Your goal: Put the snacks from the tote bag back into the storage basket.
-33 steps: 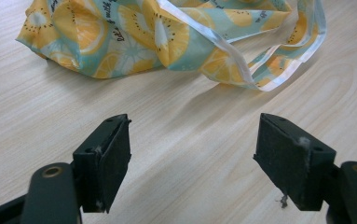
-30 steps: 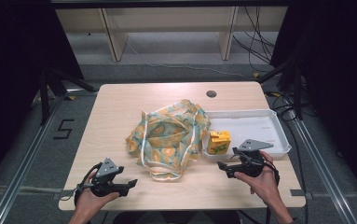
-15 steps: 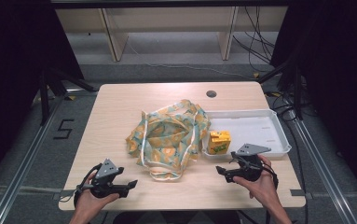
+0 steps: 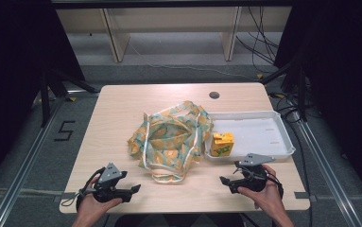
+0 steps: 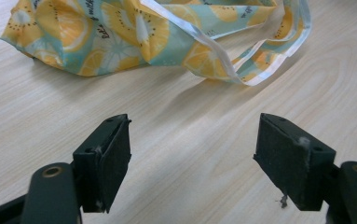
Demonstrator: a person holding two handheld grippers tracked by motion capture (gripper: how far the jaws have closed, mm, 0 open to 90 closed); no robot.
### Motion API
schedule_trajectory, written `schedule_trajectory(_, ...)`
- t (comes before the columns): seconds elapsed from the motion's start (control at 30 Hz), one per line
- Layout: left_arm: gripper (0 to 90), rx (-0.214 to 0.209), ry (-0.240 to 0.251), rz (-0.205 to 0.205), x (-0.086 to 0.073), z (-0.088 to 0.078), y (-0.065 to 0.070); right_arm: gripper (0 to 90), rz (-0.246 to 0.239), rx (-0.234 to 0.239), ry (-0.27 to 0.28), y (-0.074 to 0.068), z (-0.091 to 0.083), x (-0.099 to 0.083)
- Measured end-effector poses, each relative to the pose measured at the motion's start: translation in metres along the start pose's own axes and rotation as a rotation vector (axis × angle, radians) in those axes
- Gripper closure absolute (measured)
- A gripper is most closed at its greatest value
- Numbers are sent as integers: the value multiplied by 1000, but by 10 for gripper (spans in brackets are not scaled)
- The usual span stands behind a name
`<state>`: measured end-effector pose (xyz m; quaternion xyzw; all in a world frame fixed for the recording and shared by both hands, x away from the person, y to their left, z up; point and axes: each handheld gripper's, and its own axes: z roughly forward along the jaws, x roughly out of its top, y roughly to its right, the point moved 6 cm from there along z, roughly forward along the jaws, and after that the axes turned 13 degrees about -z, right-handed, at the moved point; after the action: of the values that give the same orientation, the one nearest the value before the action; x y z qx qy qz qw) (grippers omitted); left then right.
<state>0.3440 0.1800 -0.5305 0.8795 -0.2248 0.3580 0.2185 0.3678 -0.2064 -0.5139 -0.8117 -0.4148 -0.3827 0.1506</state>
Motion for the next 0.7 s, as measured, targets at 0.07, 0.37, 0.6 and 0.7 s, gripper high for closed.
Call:
schedule_trajectory(0.07, 259, -1, 3, -17, -1, 0, 2, 162, -2, 7, -2, -3, 0, -2)
schedule_trajectory(0.37, 259, -3, 17, -13, -1, 0, 3, 163, 10, 7, -45, -12, 0, -13)
schedule_trajectory(0.6, 259, 3, 13, -27, -2, 1, 3, 164, 2, 15, -63, -15, -2, -20)
schedule_trajectory(0.7, 259, 0, 7, -12, -2, 0, 2, 164, 14, 8, -68, -16, -3, -22)
